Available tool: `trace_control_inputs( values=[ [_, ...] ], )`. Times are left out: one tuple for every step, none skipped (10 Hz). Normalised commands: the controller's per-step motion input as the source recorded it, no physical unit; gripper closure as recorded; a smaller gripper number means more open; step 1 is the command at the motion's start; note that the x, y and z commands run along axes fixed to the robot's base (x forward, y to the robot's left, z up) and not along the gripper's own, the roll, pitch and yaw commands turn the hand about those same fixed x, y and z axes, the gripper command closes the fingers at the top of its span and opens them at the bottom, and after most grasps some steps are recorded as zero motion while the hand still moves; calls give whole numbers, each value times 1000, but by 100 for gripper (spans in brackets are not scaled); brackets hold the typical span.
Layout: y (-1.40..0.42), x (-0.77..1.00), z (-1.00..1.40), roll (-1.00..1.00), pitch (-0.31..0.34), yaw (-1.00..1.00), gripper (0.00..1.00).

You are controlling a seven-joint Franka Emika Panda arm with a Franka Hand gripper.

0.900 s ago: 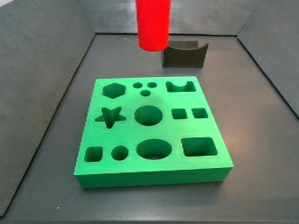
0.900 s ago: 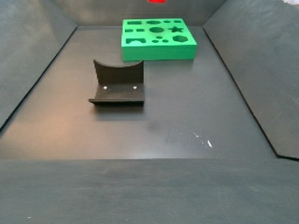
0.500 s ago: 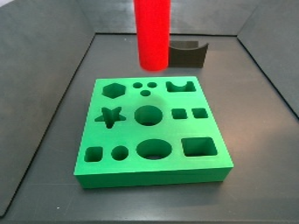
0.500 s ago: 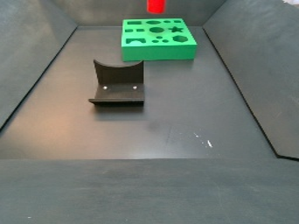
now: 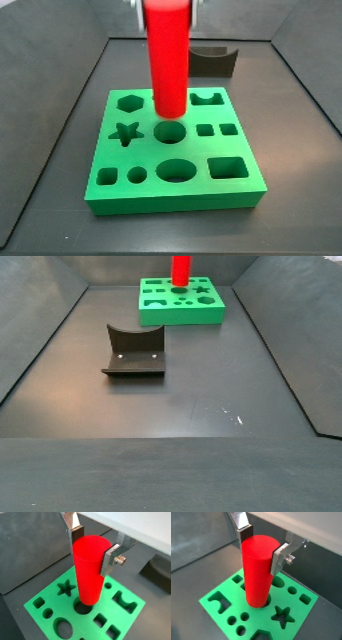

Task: Insert the round object.

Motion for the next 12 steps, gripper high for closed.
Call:
trace_control_inputs(
  values=[
    [-317, -43, -389, 0, 6, -3, 100],
    [-231, 0, -340, 0, 19, 0, 100],
    [-114, 146, -263, 23, 54, 0, 100],
    [-134, 180, -246, 14, 59, 0, 100],
    [-103, 189, -266, 11, 63, 0, 100],
    [-94, 329, -297, 63, 117, 0, 100],
    [0, 349, -289, 67, 137, 0, 100],
    [0, 177, -206, 91, 109, 0, 100],
    [0, 46, -174, 63, 74, -11, 100],
    [0, 60, -220, 13, 64, -6, 100],
    [0, 77, -260, 0, 44, -20, 100],
    [3, 31, -254, 0, 27, -20, 100]
  ],
)
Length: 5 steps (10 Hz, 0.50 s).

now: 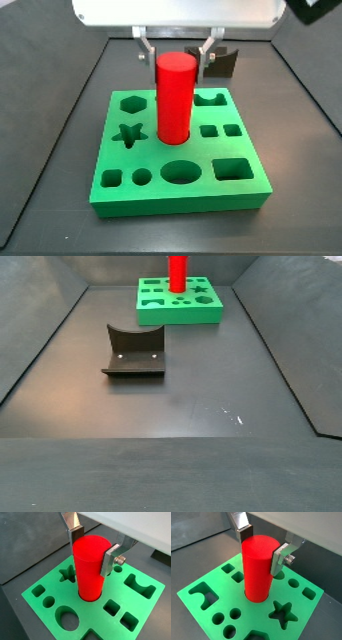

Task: Insert the round object.

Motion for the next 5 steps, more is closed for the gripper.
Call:
trace_control_inputs(
  values=[
    [0, 0, -226, 0, 10, -20, 100],
    [0, 0, -223, 0, 10, -14, 100],
    [0, 0, -237, 0, 0, -31, 100],
    [0, 57, -51, -4, 0, 0, 100],
    [0, 0, 0, -4, 0, 0, 100]
  ],
)
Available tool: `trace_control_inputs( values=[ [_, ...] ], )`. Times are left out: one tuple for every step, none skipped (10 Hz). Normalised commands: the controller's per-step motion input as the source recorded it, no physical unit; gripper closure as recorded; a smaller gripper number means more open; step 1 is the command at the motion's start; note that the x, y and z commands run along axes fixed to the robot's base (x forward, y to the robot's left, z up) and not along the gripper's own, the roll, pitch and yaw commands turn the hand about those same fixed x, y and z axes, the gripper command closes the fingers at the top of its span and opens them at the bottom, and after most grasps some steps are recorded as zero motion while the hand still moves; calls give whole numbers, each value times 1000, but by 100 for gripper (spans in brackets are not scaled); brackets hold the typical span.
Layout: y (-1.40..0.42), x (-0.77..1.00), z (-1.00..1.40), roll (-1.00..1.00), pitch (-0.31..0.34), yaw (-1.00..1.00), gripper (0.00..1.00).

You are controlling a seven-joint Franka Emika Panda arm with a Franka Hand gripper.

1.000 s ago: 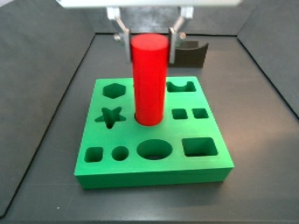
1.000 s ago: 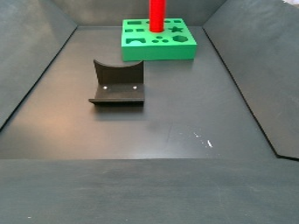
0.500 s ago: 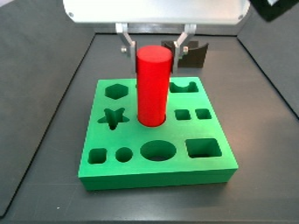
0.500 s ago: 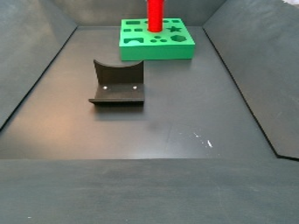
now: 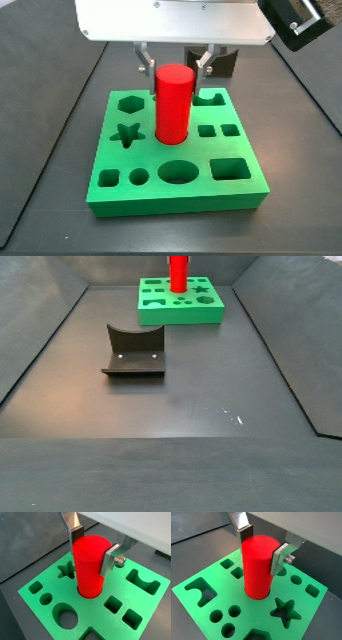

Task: Insert the round object.

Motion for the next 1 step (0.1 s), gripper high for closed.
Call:
trace_control_inputs(
  values=[
    [-26, 0, 0, 21, 0, 0, 100]
  ],
)
